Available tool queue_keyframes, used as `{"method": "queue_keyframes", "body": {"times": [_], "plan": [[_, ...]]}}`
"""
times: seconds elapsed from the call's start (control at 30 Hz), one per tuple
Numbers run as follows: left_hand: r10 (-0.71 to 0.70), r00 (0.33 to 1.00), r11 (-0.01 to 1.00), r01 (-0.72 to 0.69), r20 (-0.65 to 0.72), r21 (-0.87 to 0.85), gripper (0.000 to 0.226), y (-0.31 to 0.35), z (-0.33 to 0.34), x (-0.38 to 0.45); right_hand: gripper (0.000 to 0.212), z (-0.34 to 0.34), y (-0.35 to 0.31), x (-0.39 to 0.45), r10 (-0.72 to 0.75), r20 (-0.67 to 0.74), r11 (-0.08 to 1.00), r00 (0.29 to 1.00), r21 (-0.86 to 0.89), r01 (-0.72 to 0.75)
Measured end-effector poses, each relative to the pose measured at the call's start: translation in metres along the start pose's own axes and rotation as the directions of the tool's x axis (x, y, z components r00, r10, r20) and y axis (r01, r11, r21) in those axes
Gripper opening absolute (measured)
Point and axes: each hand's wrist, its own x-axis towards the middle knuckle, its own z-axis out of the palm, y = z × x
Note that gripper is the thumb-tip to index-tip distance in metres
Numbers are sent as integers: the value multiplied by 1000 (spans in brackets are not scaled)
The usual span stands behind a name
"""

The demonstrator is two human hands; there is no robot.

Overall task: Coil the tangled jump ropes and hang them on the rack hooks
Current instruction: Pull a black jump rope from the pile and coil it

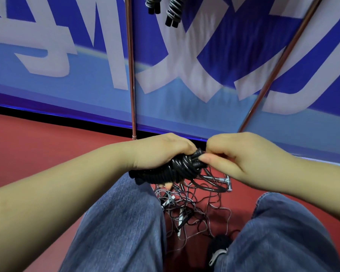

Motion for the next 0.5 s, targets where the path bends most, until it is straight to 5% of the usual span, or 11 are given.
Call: {"method": "queue_keyframes", "body": {"times": [0.1,0.17,0.3,0.5], "plan": [[-15,998,995,21,-61,102,32,1,0,6,28,10,7,5,20,-97,986,995,-161,-35],[-17,997,984,30,-76,173,34,-1,-1,11,22,14,7,9,107,-100,991,989,-72,-115],[-43,994,976,65,-105,209,34,-8,3,19,20,26,4,11,358,110,904,927,206,-374],[79,995,978,-66,-63,199,32,-24,6,27,46,39,1,14,504,177,760,845,375,-531]]}}
